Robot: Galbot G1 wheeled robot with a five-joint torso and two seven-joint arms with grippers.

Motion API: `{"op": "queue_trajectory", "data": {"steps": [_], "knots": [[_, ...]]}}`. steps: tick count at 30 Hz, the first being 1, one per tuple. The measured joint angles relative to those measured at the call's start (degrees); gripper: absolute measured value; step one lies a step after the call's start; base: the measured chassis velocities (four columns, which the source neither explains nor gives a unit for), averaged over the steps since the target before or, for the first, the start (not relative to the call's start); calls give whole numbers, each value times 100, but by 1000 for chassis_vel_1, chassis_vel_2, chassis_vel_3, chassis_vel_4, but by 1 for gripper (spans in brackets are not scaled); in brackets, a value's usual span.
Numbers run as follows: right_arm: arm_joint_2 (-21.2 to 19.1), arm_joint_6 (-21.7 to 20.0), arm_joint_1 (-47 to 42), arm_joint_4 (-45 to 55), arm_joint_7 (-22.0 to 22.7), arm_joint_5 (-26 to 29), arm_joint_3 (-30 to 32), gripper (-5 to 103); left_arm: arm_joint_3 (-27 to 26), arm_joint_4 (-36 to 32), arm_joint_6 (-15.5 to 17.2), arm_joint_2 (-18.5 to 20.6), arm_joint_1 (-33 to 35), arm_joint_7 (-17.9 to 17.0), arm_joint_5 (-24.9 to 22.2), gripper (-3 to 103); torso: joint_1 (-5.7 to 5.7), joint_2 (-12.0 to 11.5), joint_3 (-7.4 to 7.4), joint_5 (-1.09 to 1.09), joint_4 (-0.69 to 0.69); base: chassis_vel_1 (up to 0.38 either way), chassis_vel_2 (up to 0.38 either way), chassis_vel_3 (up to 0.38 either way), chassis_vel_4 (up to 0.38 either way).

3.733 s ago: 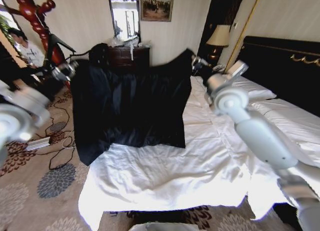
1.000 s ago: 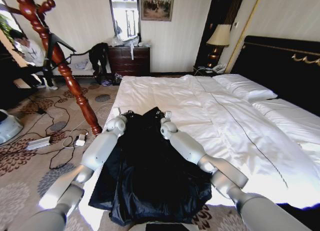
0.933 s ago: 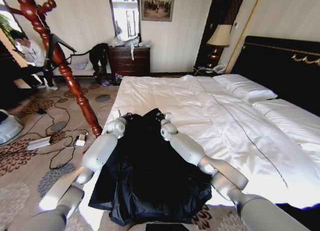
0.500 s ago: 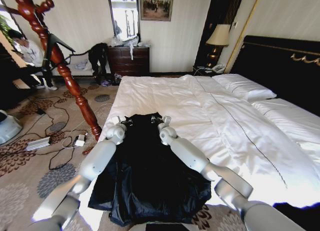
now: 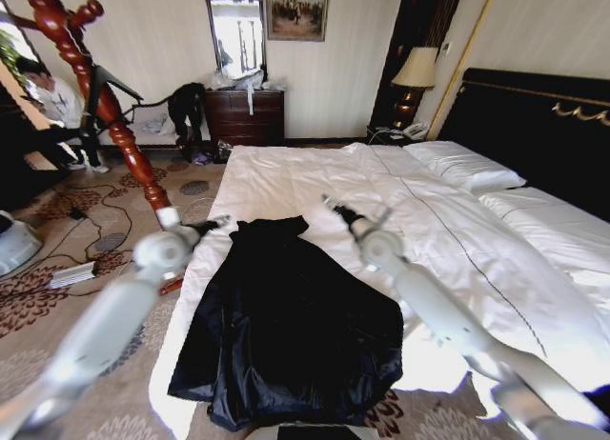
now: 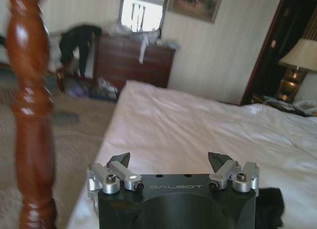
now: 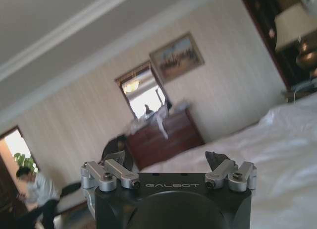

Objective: Pick up the clothes from the bed and hang them on the clothes hanger.

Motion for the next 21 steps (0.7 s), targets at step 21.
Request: {"op": "queue_trajectory", "data": {"steps": [21], "knots": [[160,821,-3352,2145,-911,-1533,3604,100,-3845,-2570,-924,-980,3984,575,1544,100,0,0,1,-2,-4,0,0,0,0]]}}
